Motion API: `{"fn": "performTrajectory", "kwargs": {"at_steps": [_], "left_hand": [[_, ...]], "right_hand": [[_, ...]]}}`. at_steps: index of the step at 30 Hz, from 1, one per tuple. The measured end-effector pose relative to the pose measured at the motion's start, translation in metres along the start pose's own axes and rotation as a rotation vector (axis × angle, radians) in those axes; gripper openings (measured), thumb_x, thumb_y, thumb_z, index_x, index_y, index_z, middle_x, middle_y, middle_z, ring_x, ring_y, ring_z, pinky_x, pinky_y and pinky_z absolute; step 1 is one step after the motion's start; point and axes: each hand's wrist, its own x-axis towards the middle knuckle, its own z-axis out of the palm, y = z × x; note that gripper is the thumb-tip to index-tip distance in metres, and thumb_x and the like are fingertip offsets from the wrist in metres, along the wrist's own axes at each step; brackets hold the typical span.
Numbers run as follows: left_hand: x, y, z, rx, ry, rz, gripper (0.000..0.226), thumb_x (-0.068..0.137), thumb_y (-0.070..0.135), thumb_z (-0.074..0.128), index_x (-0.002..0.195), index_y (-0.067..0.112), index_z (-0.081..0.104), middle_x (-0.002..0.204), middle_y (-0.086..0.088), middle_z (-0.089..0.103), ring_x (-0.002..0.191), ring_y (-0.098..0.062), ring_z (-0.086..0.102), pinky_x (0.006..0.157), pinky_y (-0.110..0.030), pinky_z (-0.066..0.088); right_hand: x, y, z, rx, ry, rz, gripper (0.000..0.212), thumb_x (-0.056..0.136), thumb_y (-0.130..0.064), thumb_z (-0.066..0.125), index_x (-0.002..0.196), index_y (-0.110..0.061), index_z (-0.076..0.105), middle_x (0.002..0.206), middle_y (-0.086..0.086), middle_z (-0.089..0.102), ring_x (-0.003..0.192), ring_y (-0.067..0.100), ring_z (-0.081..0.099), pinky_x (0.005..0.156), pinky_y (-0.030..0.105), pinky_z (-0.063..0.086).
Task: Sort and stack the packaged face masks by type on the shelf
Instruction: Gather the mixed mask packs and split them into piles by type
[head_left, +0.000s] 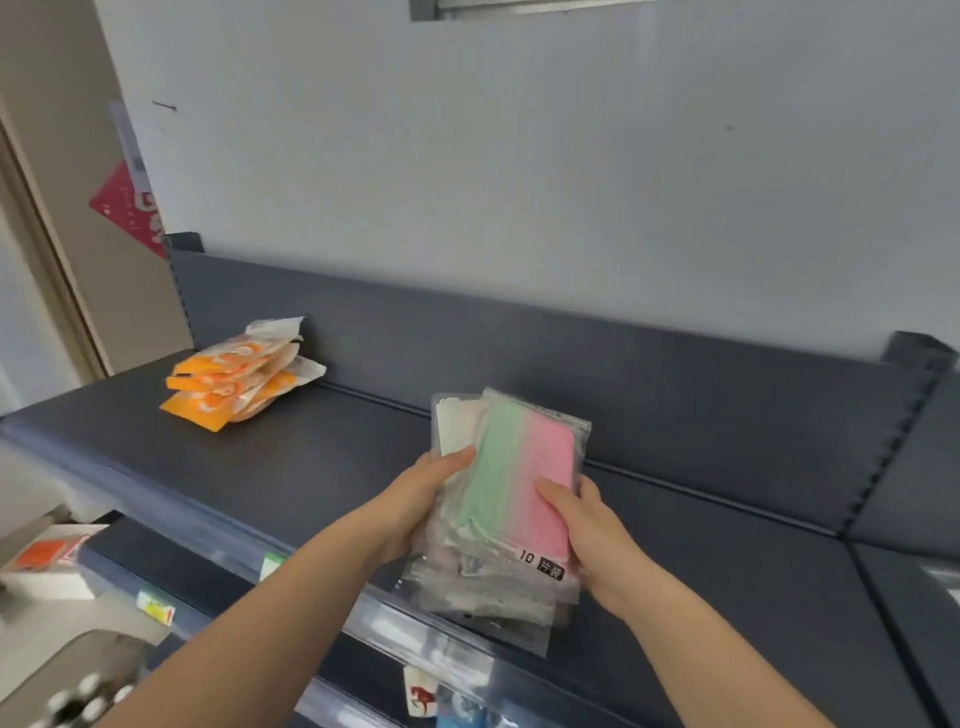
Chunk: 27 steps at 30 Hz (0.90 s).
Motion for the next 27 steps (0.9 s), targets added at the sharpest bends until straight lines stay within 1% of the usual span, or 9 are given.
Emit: {"fn": "performTrajectory", "kwargs": {"at_steps": [7,9,10,12,16,18,21,24,27], "left_hand": [[0.06,0.04,-0.104,-0.014,0.081,0.095,0.059,0.092,0.033,0.061,0.144,0.028,0.034,0.119,-0.005,0.065,0.093,-0.026,0.072,0.07,-0.037,0.057],[0.075,0.052,-0.135,0.018,0.09,0.094,0.074,0.087,0.041,0.066,0.149,0.033,0.025,0.112,0.003,0.061,0.094,-0.022,0.069,0.073,-0.036,0.055],[0.084,0.055,-0.151,0.033,0.081,0.083,0.087,0.08,0.046,0.071,0.151,0.034,0.022,0.111,0.006,0.059,0.096,-0.021,0.068,0.076,-0.037,0.055],[0.099,0.058,-0.178,0.071,0.049,0.052,0.103,0.068,0.048,0.079,0.152,0.032,0.022,0.116,0.005,0.061,0.101,-0.022,0.068,0.082,-0.039,0.055],[0.127,0.061,-0.214,0.165,-0.006,-0.03,0.116,0.056,0.043,0.083,0.154,0.03,0.021,0.123,-0.003,0.066,0.104,-0.027,0.07,0.092,-0.045,0.055],[0.139,0.062,-0.219,0.151,-0.04,-0.085,0.107,0.065,0.041,0.079,0.154,0.036,0.019,0.126,-0.005,0.064,0.106,-0.029,0.069,0.093,-0.045,0.054],[0.15,0.063,-0.222,0.132,-0.089,-0.158,0.094,0.078,0.038,0.074,0.153,0.04,0.018,0.131,-0.008,0.062,0.11,-0.033,0.067,0.096,-0.048,0.052],[0.152,0.069,-0.227,0.219,-0.171,-0.177,0.112,0.057,0.046,0.082,0.152,0.04,0.024,0.135,-0.005,0.062,0.117,-0.031,0.064,0.106,-0.05,0.045],[0.145,0.09,-0.229,0.332,-0.122,-0.125,0.129,0.044,0.048,0.08,0.154,0.045,0.012,0.159,0.009,0.031,0.143,-0.021,0.035,0.121,-0.047,0.021]], "right_hand": [[0.07,-0.03,0.099,-0.025,0.039,-0.02,0.055,0.091,-0.05,0.056,0.138,-0.04,0.029,0.112,-0.004,0.066,0.106,0.025,0.065,0.096,0.051,0.053],[0.088,-0.038,0.129,-0.035,0.041,-0.025,0.061,0.092,-0.048,0.056,0.143,-0.039,0.023,0.115,-0.004,0.064,0.101,0.02,0.065,0.079,0.042,0.059],[0.095,-0.041,0.143,-0.047,0.043,-0.027,0.064,0.092,-0.046,0.056,0.145,-0.038,0.021,0.117,-0.004,0.063,0.098,0.019,0.064,0.067,0.035,0.057],[0.108,-0.043,0.165,-0.067,0.044,-0.034,0.071,0.092,-0.044,0.057,0.148,-0.036,0.016,0.12,-0.004,0.062,0.096,0.018,0.064,0.059,0.028,0.05],[0.129,-0.037,0.191,-0.101,0.013,-0.059,0.081,0.091,-0.033,0.062,0.153,-0.036,0.01,0.13,-0.009,0.054,0.111,0.017,0.059,0.085,0.031,0.052],[0.134,-0.037,0.196,-0.129,-0.002,-0.083,0.084,0.092,-0.027,0.063,0.154,-0.033,0.007,0.132,-0.011,0.049,0.116,0.014,0.055,0.09,0.025,0.046],[0.145,-0.041,0.198,-0.162,0.003,-0.082,0.095,0.087,-0.033,0.064,0.154,-0.036,-0.004,0.138,-0.01,0.049,0.12,0.017,0.054,0.103,0.033,0.045],[0.148,-0.046,0.198,-0.196,-0.013,-0.069,0.107,0.082,-0.039,0.067,0.153,-0.036,-0.013,0.145,-0.007,0.046,0.123,0.018,0.054,0.108,0.038,0.043],[0.144,-0.048,0.189,-0.258,-0.041,-0.073,0.111,0.087,-0.047,0.065,0.149,-0.035,-0.027,0.153,-0.005,0.038,0.13,0.019,0.048,0.11,0.033,0.038]]}}
